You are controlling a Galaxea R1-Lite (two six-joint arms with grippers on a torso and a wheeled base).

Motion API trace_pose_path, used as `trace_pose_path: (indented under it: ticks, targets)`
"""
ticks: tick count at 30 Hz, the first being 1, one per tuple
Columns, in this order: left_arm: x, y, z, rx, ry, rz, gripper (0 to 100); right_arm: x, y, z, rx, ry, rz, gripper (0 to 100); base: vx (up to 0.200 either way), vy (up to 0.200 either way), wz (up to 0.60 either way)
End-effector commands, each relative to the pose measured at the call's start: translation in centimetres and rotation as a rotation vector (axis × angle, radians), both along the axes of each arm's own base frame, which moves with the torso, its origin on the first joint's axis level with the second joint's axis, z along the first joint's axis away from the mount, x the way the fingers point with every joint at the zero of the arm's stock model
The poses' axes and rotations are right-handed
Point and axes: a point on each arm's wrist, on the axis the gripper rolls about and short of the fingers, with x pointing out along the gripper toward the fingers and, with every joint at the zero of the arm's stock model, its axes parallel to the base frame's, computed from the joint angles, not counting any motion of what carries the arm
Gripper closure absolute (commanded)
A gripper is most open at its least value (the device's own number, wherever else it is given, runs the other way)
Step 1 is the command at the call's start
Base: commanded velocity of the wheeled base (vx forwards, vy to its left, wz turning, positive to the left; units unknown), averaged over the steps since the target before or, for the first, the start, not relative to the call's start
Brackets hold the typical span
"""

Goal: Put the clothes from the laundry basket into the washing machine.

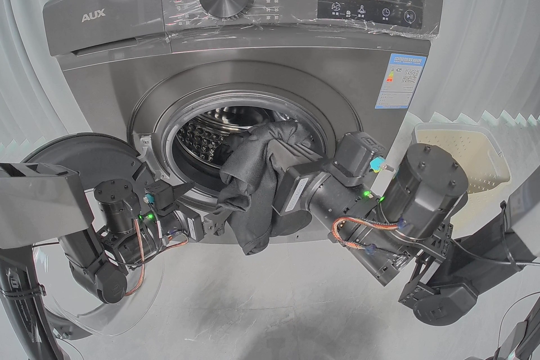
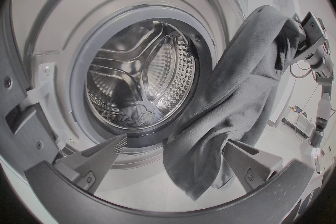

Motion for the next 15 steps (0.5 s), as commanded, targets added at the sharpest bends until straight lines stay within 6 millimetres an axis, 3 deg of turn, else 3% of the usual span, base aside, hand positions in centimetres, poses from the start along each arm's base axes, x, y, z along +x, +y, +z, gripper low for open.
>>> trace_pose_path:
  ticks: [1, 7, 15]
  targets:
    - [-0.5, -1.1, 0.0, 0.000, -0.001, -0.039, 0, 0.2, 0.3, -0.5, -0.012, 0.008, 0.001, 100, 0.000, 0.000, 0.00]
    - [-0.4, -2.7, -0.5, -0.004, 0.008, -0.080, 0, 0.1, 0.2, -0.4, -0.010, 0.006, 0.000, 100, 0.000, 0.000, 0.00]
    - [-0.4, -2.7, -0.9, 0.001, 0.018, -0.087, 0, 0.0, 0.2, -0.3, -0.005, 0.004, 0.002, 100, 0.000, 0.000, 0.00]
